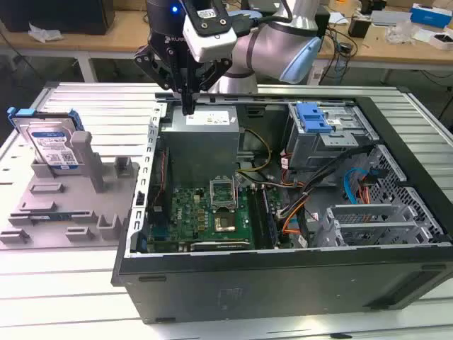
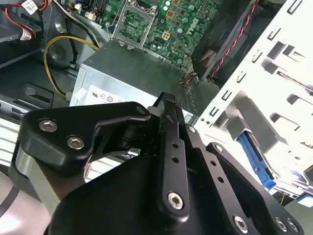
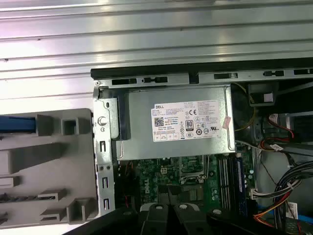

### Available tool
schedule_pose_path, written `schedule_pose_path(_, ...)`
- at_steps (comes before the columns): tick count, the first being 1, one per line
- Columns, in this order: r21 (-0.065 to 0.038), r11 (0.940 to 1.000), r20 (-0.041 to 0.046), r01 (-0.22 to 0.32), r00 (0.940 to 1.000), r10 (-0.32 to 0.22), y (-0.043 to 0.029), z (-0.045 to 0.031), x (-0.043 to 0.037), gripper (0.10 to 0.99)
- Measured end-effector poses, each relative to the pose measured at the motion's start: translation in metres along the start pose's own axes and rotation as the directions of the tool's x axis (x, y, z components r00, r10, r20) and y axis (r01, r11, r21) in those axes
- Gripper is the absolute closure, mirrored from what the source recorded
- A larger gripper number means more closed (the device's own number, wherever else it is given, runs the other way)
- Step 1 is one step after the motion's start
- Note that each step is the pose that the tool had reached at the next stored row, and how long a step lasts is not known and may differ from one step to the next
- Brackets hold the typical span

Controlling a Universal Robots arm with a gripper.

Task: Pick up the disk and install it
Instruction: 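Reach for the disk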

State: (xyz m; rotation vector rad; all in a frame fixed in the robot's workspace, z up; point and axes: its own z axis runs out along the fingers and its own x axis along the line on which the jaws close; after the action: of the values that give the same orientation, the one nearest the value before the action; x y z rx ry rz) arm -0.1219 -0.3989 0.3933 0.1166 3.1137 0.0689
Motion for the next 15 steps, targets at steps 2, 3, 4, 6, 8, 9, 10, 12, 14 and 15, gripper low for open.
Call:
schedule_pose_path(2, 0.0, 1.0, 0.0, 0.0, 1.0, 0.0, 0.0, 0.0, 0.0, 0.98)
schedule_pose_path(3, 0.0, 1.0, 0.0, 0.0, 1.0, 0.0, 0.0, 0.0, 0.0, 0.98)
schedule_pose_path(4, 0.0, 1.0, 0.0, 0.0, 1.0, 0.0, 0.0, 0.0, 0.0, 0.98)
schedule_pose_path(6, 0.0, 1.0, 0.0, 0.0, 1.0, 0.0, 0.0, 0.0, 0.0, 0.98)
schedule_pose_path(8, 0.0, 1.0, -0.0004, 0.0, 1.0, 0.0, 0.0, 0.0001, 0.0008, 0.98)
schedule_pose_path(9, 0.0, 1.0, -0.0007, 0.0, 1.0, 0.0, -0.0001, 0.0001, 0.0015, 0.98)
schedule_pose_path(10, 0.0, 1.0, -0.0011, 0.0, 1.0, 0.0, -0.0002, 0.0002, 0.0025, 0.98)
schedule_pose_path(12, 0.0, 1.0, -0.0023, 0.0, 1.0, 0.0, -0.0004, 0.0001, 0.0061, 0.98)
schedule_pose_path(14, 0.0, 1.0, -0.0032, 0.0, 1.0, 0.0, -0.0007, 0.0001, 0.0133, 0.98)
schedule_pose_path(15, 0.0, 1.0, -0.0036, 0.0, 1.0, 0.0, 0.0011, 0.0001, 0.0284, 0.98)
